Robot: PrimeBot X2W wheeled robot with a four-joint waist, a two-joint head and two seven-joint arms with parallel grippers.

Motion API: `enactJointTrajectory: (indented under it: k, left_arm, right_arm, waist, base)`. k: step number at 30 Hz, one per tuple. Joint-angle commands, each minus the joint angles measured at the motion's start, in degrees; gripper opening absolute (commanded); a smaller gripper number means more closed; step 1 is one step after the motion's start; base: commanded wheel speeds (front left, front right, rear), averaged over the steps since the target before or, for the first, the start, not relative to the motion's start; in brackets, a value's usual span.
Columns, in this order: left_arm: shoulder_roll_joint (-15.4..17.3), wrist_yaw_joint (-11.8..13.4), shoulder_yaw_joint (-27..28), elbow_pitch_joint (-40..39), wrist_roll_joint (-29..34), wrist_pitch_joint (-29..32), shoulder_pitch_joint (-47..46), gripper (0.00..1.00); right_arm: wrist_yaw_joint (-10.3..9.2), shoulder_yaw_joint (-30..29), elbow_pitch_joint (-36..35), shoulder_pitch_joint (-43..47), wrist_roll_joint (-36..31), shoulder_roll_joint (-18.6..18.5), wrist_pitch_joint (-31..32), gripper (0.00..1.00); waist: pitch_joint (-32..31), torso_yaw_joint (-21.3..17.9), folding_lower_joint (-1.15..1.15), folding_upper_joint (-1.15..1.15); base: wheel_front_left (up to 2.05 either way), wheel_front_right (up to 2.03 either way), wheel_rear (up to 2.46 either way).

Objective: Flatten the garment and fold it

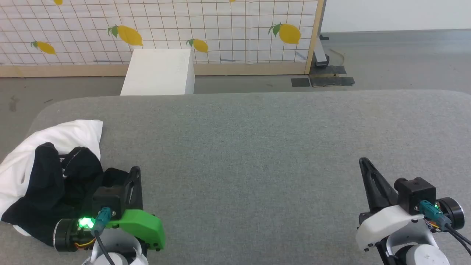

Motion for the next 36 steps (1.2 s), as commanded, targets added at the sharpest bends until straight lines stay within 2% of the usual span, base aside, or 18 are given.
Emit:
enactJointTrajectory:
  k: [1,19,20,36]
  left_arm:
    - [-0.3,-0.1,0.2,-0.2,0.7,0.1,0.7,0.0]
    - [-0.3,-0.1,0.2,-0.2,0.7,0.1,0.7,0.0]
    - [0.0,0.0,0.0,0.0,0.0,0.0,0.0,1.0]
    - [0.0,0.0,-0.8,1.7,-1.6,-1.7,-0.4,1.0]
  right_arm:
    - [-0.08,0.0,-0.3,0.5,-0.4,0.0,0.2,0.0]
    - [-0.08,0.0,-0.3,0.5,-0.4,0.0,0.2,0.0]
    - [0.0,0.0,0.0,0.0,0.0,0.0,0.0,1.0]
    - [0.0,-1.0,1.4,0.3,2.1,0.0,-1.7,1.0]
  waist:
    - [0.0,0.0,0.0,0.0]
    - [0.0,0.0,0.0,0.0]
    - [0.0,0.0,0.0,0.0]
    - [0.0,0.0,0.0,0.0]
  base:
    - [0.0,0.0,0.0]
    - [0.0,0.0,0.0]
    - [0.0,0.0,0.0]
    - [0.0,0.0,0.0]
